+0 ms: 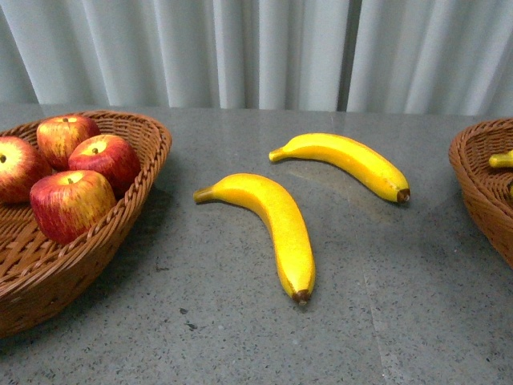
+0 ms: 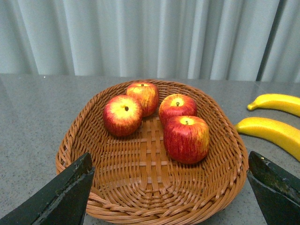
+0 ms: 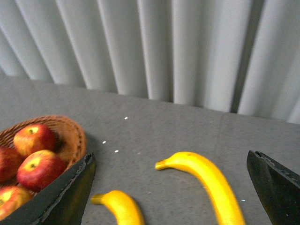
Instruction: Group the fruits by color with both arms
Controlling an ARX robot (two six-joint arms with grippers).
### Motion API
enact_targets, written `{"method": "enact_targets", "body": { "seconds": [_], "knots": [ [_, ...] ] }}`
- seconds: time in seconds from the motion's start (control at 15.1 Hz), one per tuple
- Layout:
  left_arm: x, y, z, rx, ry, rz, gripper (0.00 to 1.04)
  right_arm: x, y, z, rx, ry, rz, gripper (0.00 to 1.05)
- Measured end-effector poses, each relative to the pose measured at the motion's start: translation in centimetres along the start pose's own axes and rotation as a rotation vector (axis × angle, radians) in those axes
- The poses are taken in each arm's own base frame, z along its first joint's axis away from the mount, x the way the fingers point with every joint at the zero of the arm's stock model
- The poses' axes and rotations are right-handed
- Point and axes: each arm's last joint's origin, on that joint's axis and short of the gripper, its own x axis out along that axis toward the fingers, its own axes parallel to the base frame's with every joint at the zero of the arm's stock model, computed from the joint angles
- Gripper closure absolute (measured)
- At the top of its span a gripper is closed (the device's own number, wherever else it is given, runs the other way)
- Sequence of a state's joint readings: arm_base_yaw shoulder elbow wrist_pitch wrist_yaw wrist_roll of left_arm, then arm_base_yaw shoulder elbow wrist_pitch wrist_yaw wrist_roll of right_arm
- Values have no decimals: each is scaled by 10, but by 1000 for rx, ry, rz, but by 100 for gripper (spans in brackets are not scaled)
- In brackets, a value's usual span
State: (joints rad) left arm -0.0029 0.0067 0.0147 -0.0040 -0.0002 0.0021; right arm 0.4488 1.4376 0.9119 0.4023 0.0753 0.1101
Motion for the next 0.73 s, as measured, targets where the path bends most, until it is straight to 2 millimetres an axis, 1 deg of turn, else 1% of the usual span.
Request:
{"method": "enact_targets", "body": {
  "seconds": [0.13, 0.2, 0.27, 0.33, 0.4, 0.46, 0.53, 0.73],
  "knots": [
    [0, 0, 0, 0, 0, 0, 7, 28, 29, 0, -40, 100, 51, 6],
    [0, 0, 0, 0, 0, 0, 7, 43, 46, -10, -80, 187, 75, 6],
    [0, 0, 0, 0, 0, 0, 7, 54, 57, -29, -117, 306, 90, 6],
    [0, 0, 0, 0, 0, 0, 7, 61, 58, -50, -136, 437, 80, 6],
    [0, 0, 0, 0, 0, 0, 7, 64, 57, -65, -134, 524, 67, 6],
    [0, 0, 0, 0, 0, 0, 7, 65, 59, -73, -130, 575, 62, 6],
    [0, 0, 0, 0, 0, 0, 7, 65, 61, -77, -134, 598, 61, 6],
    [0, 0, 0, 0, 0, 0, 7, 76, 65, -87, -108, 683, 47, 6]
  ]
}}
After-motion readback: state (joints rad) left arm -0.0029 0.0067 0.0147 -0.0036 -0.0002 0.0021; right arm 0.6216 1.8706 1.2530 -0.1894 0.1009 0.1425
